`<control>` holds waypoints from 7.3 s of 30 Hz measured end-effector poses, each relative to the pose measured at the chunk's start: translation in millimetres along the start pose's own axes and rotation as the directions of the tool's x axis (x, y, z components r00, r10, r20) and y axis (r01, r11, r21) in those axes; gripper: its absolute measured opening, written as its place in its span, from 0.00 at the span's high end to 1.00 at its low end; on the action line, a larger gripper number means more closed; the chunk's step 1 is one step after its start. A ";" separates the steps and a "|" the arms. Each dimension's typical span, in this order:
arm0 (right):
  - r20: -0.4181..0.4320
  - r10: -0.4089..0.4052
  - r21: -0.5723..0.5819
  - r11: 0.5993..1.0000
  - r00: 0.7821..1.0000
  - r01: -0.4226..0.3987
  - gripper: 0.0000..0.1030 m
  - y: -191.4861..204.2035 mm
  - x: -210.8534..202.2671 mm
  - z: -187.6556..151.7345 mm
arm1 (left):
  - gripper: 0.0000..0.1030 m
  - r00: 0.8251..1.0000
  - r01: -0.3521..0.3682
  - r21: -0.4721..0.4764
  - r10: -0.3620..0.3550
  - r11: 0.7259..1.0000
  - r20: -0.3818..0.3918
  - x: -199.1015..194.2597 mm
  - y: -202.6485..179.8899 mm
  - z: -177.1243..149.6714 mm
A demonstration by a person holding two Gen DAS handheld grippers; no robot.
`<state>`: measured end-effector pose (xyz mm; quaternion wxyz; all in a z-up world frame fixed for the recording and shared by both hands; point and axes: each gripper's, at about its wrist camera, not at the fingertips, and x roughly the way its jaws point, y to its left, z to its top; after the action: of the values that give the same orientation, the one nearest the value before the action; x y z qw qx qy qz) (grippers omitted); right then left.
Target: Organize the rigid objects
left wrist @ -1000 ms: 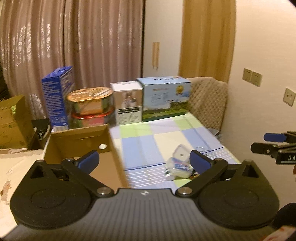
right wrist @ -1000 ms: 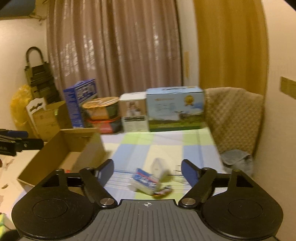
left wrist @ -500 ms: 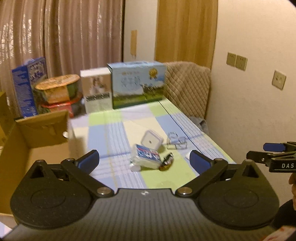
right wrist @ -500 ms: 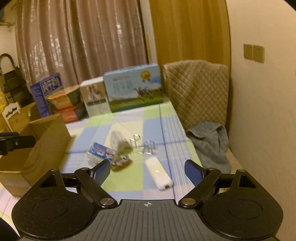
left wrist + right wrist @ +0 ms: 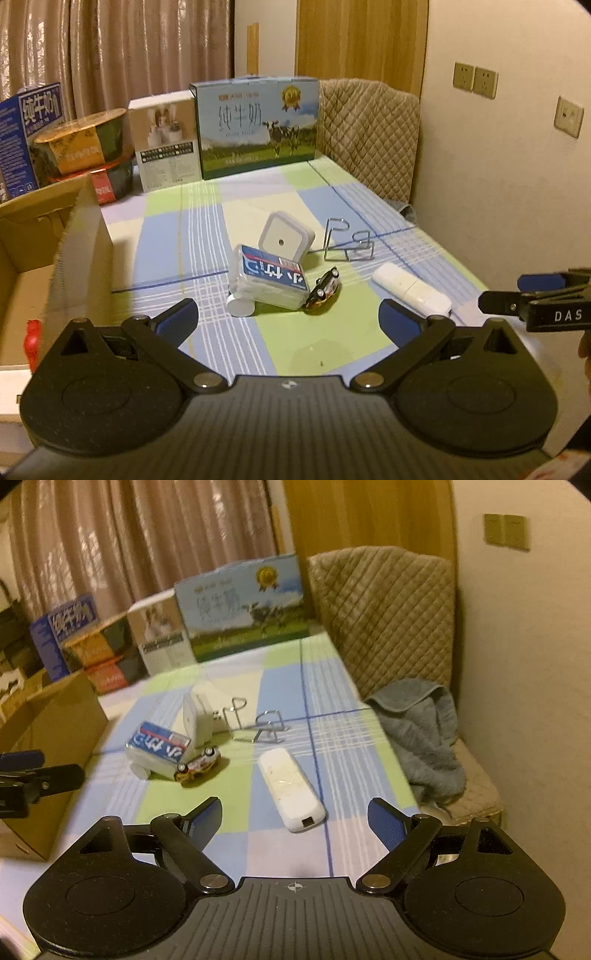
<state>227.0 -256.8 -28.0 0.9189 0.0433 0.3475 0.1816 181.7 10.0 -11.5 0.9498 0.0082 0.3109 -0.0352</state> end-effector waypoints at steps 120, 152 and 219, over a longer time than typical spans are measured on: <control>-0.168 0.048 -0.071 0.996 0.985 -0.060 0.64 19.3 112.5 22.3 | 0.23 0.995 0.004 0.151 0.011 0.989 -0.099 115.2 -3.9 -7.4; -0.192 0.063 -0.067 0.995 0.979 -0.077 0.64 38.1 99.5 5.1 | 0.45 0.987 0.027 0.031 -0.022 0.999 -0.157 75.2 -12.1 -44.2; -0.003 0.117 -0.057 0.991 0.993 -0.117 0.64 122.6 -49.7 21.6 | 0.49 0.999 -0.018 -0.053 0.017 0.998 -0.031 -88.8 18.8 14.2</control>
<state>169.5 -159.7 44.5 0.9076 0.0374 0.3390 0.2451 120.0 33.7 52.3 0.9450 -0.0137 0.3262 -0.0186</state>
